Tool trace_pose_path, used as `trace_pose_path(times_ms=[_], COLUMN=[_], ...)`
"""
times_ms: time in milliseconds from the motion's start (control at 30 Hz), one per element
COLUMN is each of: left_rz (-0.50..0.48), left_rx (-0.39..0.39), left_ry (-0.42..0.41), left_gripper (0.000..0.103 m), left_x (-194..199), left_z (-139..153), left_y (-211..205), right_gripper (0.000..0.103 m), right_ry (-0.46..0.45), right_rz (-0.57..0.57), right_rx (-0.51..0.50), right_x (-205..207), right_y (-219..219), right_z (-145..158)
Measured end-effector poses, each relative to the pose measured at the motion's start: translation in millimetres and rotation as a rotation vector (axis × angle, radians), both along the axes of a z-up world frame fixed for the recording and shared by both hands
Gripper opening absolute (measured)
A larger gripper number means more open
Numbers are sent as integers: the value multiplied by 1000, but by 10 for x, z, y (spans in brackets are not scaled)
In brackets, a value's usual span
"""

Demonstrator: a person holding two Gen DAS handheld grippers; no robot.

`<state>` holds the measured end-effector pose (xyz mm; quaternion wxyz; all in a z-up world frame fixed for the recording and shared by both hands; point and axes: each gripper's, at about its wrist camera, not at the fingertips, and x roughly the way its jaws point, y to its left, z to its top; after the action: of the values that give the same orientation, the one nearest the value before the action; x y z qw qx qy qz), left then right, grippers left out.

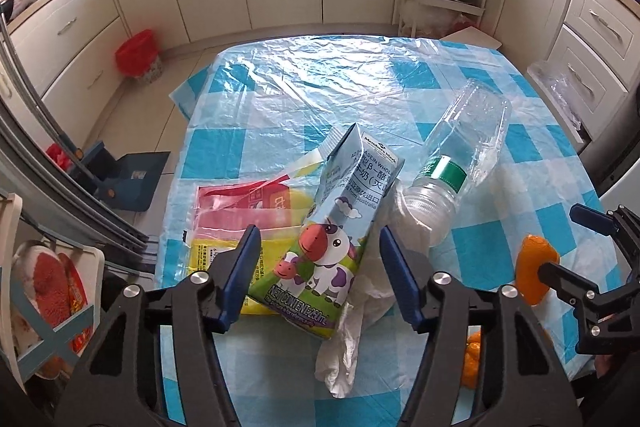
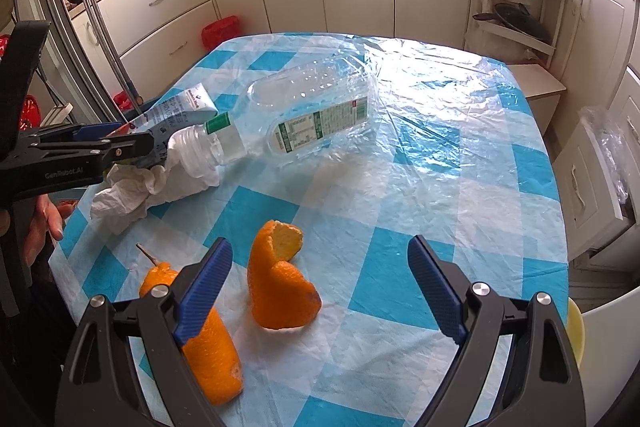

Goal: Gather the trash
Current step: 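Grasp the cow-printed milk carton with the left gripper, then grasp the curled orange peel with the right gripper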

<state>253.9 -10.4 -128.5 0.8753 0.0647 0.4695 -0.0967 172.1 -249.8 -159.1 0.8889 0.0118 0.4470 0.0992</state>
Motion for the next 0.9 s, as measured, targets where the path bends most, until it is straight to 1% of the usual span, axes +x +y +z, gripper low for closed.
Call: trace_pose_path(times_ms=[33,67,133,167,233,367,400,533,633,700,767,833,900], left_rz=[-5,-7,-7,1,9,40,45,53,64,78,91,97,101], left_rx=[-1,2,7,9,-13,-60,-85,-242,-330,-371,-388,-388,-380], left_ry=[6,8,12,9,7,-26,-33,-83,-118,-131,-139,-144,-148], left_gripper=[47,44,30,30,29,29,29,29,29,29,29,29,29], left_x=[8,9,10,9,12,-25,-35,-118,-173,-203,-218,-231,-245], left_z=[-11,-21,-33,-30,-4,112,148,349,476,527,560,568,565], left_y=[-2,-10,-20,-12,15,120,152,318,430,504,557,578,578], right_gripper=[86,86,86,86,86,86,86,86,86,86,85,79,69], right_ry=[1,2,3,3,4,3,2,7,12,14,18,23,36], right_rz=[-1,0,1,2,3,1,2,9,14,17,19,23,33], right_rx=[0,1,0,0,-1,2,3,-2,-10,-20,-31,-44,-47], right_x=[2,6,12,15,22,19,19,25,45,51,60,69,78], right_y=[-1,-1,2,3,4,7,7,16,30,47,64,81,90], right_z=[-4,-7,-11,-13,-19,-19,-21,-45,-62,-75,-91,-116,-140])
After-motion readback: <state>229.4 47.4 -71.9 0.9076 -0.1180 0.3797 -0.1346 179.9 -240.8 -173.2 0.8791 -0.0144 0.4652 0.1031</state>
